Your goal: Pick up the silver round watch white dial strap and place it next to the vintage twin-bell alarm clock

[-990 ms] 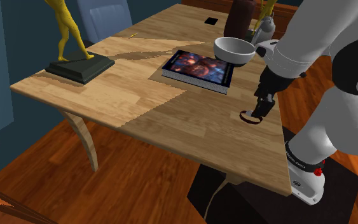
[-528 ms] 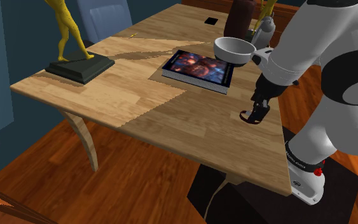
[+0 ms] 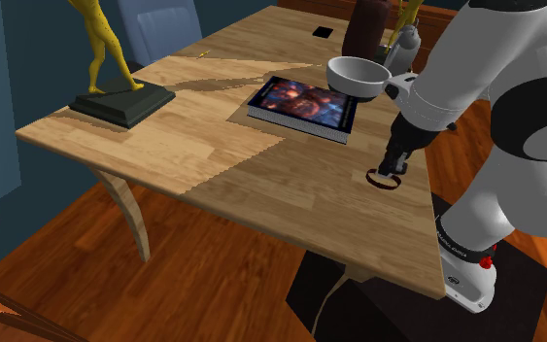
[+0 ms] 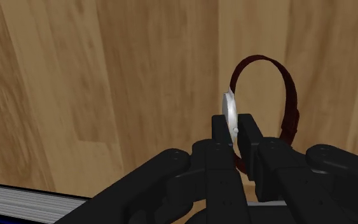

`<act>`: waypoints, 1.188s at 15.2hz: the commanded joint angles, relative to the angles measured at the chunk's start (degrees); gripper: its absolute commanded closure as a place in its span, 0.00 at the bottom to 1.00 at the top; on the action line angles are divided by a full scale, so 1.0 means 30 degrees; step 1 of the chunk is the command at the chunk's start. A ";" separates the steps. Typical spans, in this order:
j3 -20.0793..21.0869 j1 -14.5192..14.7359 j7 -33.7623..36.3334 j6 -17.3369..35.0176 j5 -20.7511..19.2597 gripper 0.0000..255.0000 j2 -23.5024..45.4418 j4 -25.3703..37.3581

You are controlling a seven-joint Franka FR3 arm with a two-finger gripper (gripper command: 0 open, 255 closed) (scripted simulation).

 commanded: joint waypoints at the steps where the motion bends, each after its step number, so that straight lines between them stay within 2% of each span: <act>1: 0.0000 0.0000 0.0000 0.0000 0.0000 1.00 0.0000 0.0000; 6: 0.0000 0.0000 0.0000 0.0000 0.0000 1.00 0.0000 0.0000; 18: -0.0785 -0.0502 -0.0524 -0.3032 -0.0733 1.00 -0.0168 0.2964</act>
